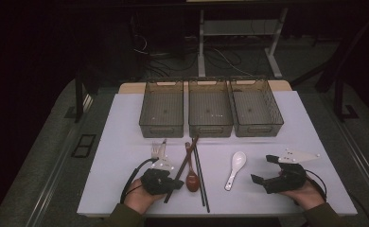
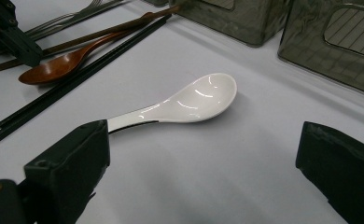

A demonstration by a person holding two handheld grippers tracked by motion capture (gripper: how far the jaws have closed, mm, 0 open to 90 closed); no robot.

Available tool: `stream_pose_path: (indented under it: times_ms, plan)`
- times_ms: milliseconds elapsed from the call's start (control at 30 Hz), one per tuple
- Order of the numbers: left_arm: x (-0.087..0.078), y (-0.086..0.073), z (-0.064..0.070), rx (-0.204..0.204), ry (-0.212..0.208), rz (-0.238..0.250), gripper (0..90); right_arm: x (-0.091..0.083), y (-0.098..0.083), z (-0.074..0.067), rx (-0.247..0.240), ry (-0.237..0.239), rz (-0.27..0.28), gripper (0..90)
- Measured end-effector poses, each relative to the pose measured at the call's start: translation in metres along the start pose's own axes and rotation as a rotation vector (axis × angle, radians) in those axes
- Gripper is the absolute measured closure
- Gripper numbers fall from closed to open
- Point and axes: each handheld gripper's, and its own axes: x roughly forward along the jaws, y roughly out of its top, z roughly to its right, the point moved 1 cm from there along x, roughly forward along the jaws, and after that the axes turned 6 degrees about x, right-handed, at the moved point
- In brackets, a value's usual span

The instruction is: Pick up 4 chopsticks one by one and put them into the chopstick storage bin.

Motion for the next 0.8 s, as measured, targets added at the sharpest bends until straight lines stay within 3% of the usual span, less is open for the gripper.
stream_pose_path:
  times_ms: [433, 800]
  plan:
    - [-0.005, 0.000, -0.003, 0.025, 0.050, -0.039, 88.6, 0.000, 0.000, 0.000, 0.004, 0.002, 0.001, 2.7]
    - [-0.014, -0.003, -0.009, 0.012, 0.101, -0.044, 88.6, 0.000, 0.000, 0.000, 0.002, 0.002, -0.003, 2.7]
